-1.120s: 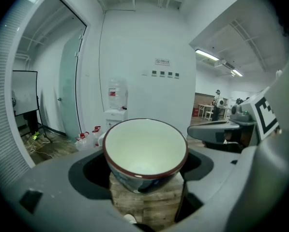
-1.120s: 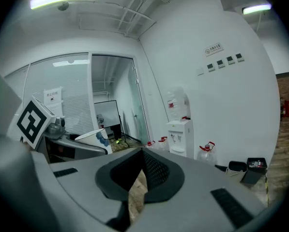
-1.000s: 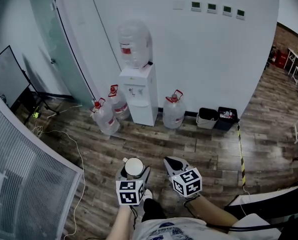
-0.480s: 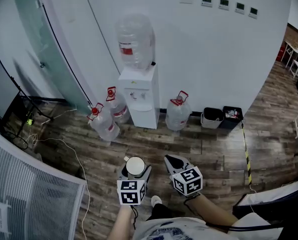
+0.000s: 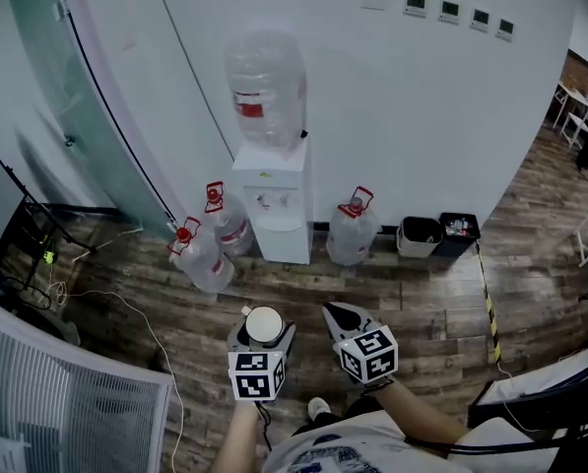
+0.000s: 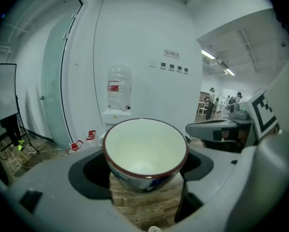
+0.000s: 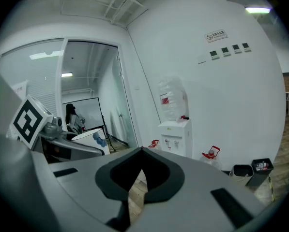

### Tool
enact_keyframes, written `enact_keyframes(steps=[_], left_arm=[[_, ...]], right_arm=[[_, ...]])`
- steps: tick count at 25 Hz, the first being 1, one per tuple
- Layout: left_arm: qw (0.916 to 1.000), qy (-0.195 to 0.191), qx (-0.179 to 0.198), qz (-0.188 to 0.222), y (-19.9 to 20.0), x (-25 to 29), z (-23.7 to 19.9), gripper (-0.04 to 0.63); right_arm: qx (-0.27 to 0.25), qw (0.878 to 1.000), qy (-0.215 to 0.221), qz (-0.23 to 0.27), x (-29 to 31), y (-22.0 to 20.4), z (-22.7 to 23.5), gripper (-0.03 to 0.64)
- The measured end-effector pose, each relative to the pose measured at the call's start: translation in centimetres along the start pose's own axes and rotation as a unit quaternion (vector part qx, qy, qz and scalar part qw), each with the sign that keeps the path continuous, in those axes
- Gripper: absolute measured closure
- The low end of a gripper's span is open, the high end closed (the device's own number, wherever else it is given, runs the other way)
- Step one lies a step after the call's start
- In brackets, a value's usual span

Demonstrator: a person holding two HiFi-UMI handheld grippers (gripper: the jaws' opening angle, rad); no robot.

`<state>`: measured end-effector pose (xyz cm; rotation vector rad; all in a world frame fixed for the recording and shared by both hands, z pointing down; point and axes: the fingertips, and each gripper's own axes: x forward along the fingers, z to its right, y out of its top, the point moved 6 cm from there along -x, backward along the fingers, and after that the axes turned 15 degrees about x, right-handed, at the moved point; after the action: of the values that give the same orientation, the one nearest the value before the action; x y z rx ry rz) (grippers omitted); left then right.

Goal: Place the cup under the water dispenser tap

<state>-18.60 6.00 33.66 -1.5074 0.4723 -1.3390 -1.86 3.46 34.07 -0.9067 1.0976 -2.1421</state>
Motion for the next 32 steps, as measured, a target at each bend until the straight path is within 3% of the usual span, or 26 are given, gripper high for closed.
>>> enact_keyframes(steps=[14,22,32], left_arm=[[0.9996,-0.021,0.008,-0.017,1.2,8.1,-4.8,0.156],[0.9985,-0.029,0.002,-0.047,1.0,17.1,-8.4,0.156],[0.9975,-0.03,-0.002,-0.065,2.3,32.4,-14.5,0.156]], right_arm=[[0.009,1.0,-0.019,-0.005,7.7,1.9,3.8,0.597],[0.023,0.999,-0.025,-0.017,16.2,3.5,9.4,0.597],[0.021,0.999,-0.026,-0.04,29.9,5.9,17.5,0.597]])
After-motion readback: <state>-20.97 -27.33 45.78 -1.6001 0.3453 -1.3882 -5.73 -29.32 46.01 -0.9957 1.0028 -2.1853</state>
